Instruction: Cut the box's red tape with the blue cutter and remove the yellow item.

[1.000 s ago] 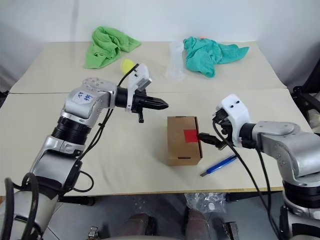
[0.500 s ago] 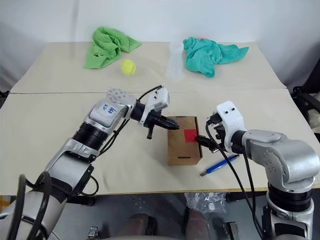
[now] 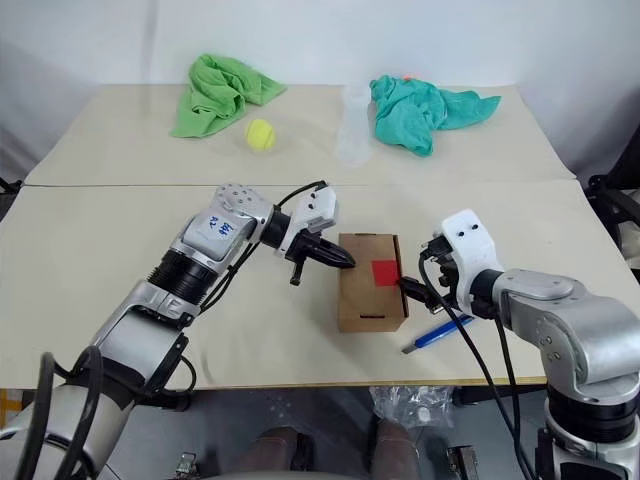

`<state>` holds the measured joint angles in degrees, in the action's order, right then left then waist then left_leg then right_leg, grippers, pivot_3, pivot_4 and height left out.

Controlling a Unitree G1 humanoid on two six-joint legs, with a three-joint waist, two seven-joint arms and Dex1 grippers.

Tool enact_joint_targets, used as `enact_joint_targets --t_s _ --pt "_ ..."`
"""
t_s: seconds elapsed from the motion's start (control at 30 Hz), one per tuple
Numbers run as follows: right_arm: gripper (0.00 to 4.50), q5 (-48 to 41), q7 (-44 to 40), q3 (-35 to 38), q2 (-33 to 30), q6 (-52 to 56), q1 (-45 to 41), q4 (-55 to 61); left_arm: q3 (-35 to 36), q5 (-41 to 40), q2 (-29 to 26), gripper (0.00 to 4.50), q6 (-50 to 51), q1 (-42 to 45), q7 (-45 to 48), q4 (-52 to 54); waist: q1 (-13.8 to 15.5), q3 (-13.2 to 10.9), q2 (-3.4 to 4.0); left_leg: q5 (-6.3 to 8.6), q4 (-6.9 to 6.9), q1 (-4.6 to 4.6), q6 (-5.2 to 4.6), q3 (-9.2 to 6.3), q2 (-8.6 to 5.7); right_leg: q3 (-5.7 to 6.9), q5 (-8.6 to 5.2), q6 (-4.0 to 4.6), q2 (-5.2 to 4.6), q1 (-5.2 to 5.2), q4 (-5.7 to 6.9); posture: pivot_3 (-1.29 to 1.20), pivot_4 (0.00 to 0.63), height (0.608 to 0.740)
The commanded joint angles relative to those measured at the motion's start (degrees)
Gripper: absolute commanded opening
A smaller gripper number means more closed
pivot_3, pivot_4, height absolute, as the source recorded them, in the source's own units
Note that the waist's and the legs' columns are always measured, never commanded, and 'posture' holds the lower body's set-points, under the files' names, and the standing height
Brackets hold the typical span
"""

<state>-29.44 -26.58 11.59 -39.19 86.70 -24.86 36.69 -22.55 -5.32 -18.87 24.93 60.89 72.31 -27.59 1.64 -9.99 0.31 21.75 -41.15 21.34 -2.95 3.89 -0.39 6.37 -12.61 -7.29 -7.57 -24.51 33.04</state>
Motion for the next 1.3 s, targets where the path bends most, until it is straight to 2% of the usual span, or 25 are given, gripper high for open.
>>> enact_joint_targets --t_s 0.03,0.5,0.73,0.97,1.3 --pt "4.47 0.5 -0.3 -1.1 -3.2 -0.3 2.8 -2.3 -1.1 0.8 -0.6 0.00 0.5 -1.4 1.4 2.6 0.0 0.0 -0.03 0.01 -0.01 0.00 -0.02 -0.01 -0.01 0.00 0.00 0.00 -0.01 0.02 -0.01 0.00 0.150 0.740" --pt "4.47 1.9 -5.0 -7.6 -11.6 -11.9 7.3 -9.2 -1.9 1.3 -2.4 0.00 3.6 -4.4 2.6 8.4 -0.2 0.0 -0.03 0.04 -0.04 -0.01 -0.06 0.06 0.01 -0.06 0.00 -0.01 -0.01 -0.01 -0.02 0.00 0.150 0.740" --pt "4.47 -0.2 -10.7 -7.5 -13.5 -17.8 10.5 -8.7 0.0 0.7 -4.7 0.00 8.5 -6.1 0.3 12.3 -0.3 0.0 -0.03 0.03 -0.04 -0.03 -0.05 0.06 0.06 -0.06 0.00 -0.01 0.02 0.00 -0.01 0.00 0.150 0.740" --pt "4.47 0.2 -11.7 -8.0 -13.2 -19.9 9.4 -10.6 0.6 -0.2 -6.5 0.00 12.6 -8.4 -1.0 17.2 -0.3 0.0 -0.03 0.01 -0.10 -0.09 -0.01 0.07 0.06 -0.11 0.00 -0.01 0.00 0.01 0.07 0.00 0.150 0.740" --pt "4.47 -7.0 -11.2 -4.1 -8.0 -10.6 -0.8 -17.6 0.6 -0.9 -6.3 0.00 13.3 -8.9 -2.5 17.8 -0.2 0.0 -0.03 0.01 -0.15 -0.07 -0.01 0.03 0.05 -0.10 0.00 0.00 -0.05 0.01 0.12 0.00 0.150 0.740"
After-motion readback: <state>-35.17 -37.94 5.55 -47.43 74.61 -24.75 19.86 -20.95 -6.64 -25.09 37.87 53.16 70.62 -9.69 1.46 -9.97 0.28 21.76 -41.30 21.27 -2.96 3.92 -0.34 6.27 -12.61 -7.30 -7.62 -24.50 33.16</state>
